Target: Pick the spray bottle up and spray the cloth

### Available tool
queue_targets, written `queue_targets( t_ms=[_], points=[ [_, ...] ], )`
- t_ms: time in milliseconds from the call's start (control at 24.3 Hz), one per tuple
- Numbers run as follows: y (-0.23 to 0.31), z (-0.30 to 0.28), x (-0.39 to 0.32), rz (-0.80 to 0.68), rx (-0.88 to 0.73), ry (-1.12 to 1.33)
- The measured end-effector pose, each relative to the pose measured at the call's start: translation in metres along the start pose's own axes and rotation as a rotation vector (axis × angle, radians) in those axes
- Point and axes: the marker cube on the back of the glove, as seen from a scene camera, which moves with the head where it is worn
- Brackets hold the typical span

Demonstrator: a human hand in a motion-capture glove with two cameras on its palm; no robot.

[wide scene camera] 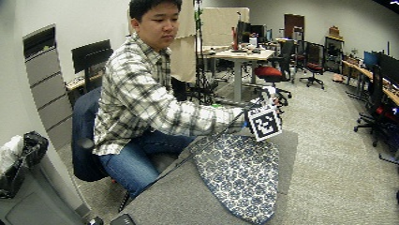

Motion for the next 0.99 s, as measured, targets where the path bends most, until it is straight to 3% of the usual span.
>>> queue_targets(
  t_ms=[494,658,988],
  points=[
    [-0.003,-0.039,-0.056,-0.055,0.04,0.062],
    [0.007,-0.048,-0.064,-0.051,-0.032,0.108],
    [0.042,-0.093,-0.072,0.015,-0.28,0.663]
  ],
)
